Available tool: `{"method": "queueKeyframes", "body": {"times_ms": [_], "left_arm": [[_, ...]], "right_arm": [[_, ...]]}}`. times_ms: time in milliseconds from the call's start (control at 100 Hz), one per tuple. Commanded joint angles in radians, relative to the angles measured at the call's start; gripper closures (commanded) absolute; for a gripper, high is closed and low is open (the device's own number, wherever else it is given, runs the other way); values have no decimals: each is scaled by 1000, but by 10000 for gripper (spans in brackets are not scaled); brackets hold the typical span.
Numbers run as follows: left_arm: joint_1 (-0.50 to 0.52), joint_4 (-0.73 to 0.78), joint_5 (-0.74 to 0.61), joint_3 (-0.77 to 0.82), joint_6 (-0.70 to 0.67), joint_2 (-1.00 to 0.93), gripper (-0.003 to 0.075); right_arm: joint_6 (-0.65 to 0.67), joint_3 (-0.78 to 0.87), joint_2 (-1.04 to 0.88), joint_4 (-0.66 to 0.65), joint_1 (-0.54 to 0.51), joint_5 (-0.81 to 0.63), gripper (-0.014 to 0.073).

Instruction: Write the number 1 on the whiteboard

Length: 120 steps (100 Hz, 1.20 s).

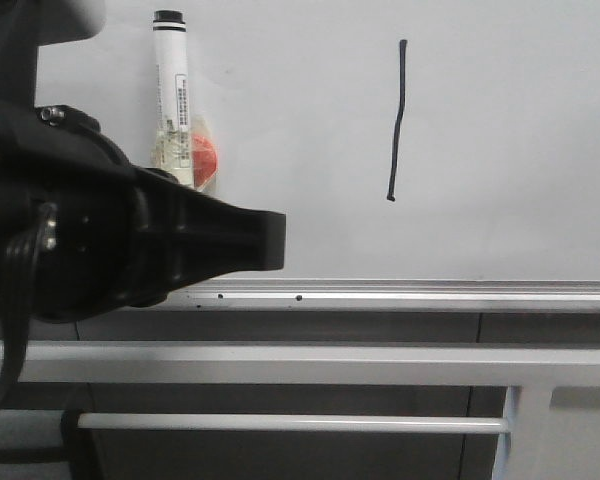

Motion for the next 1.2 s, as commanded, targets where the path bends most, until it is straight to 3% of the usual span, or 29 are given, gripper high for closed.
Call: {"method": "queueKeyframes", "body": {"times_ms": [0, 880, 950, 1190], "left_arm": [[9, 44, 71, -26, -2, -20, 740], [55, 44, 24, -26, -2, -24, 735], [55, 44, 24, -26, -2, -26, 697], [55, 44, 44, -26, -2, -35, 463]], "right_arm": [[-1, -27, 7, -21, 1, -81, 657], [-1, -27, 7, -21, 1, -81, 657], [-1, -27, 7, -21, 1, -81, 657], [-1, -27, 7, -21, 1, -79, 657]]}}
